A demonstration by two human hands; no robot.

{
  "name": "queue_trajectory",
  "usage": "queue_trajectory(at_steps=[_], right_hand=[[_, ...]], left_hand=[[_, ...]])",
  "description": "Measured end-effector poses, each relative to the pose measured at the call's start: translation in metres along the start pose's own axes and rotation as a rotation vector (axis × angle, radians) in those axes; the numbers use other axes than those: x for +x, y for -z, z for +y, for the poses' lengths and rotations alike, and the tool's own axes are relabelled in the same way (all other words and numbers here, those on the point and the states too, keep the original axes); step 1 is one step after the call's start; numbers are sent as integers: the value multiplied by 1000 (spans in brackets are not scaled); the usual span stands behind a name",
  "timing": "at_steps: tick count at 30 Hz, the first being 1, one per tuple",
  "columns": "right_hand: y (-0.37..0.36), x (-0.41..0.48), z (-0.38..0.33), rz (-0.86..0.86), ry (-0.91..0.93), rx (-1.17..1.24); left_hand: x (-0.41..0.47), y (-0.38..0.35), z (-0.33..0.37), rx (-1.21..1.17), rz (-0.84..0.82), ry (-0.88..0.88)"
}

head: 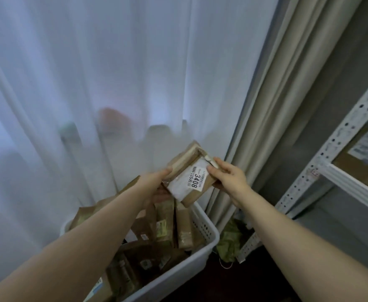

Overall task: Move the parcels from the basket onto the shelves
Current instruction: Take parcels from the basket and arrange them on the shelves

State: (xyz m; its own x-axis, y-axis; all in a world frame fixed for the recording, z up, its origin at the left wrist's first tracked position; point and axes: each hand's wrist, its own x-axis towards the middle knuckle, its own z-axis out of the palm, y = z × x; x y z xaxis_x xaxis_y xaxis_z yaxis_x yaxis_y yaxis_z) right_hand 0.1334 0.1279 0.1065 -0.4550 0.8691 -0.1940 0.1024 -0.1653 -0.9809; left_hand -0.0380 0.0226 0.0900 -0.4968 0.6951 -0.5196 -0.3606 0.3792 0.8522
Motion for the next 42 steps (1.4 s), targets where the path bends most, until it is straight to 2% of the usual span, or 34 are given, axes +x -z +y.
queue_trajectory(at_steps=[9,13,18,20,22,24,26,28,31,36,38,40,42], right_hand=[[41,-59,-46,6,-92,-42],[67,-77,-56,26,-151,-114],[94,-95,-59,29,-217,-222],[102,-95,-52,17,-185,-229],[109,-93,-42,39,-79,-356],[115,-95,-34,97,173,-606],[122,-99,-27,113,430,-940],[129,-104,-21,138,646,-1277],[139,-110,-20,271,920,-1532],[150,-106,-19,279,1190,-1528],[156,-104,-17,266,1213,-1492],[158,-105,-18,288,1114,-1330],[154,-113,-30,335,887,-967]], left_hand=[[-61,-33,15,60,-90,-119],[-78,-54,15,169,-61,-176],[-95,-72,9,291,-117,-282],[-102,-75,7,358,-131,-313],[-105,-78,8,452,-121,-331],[-111,-83,12,471,-57,-345],[-118,-90,19,230,-35,-300],[-123,-93,29,-54,-67,-178],[-129,-97,41,-81,-123,-11],[-133,-103,34,-2,-206,63],[-129,-103,32,-17,-218,24],[-127,-103,32,-34,-209,-50],[-129,-103,33,-50,-210,-104]])
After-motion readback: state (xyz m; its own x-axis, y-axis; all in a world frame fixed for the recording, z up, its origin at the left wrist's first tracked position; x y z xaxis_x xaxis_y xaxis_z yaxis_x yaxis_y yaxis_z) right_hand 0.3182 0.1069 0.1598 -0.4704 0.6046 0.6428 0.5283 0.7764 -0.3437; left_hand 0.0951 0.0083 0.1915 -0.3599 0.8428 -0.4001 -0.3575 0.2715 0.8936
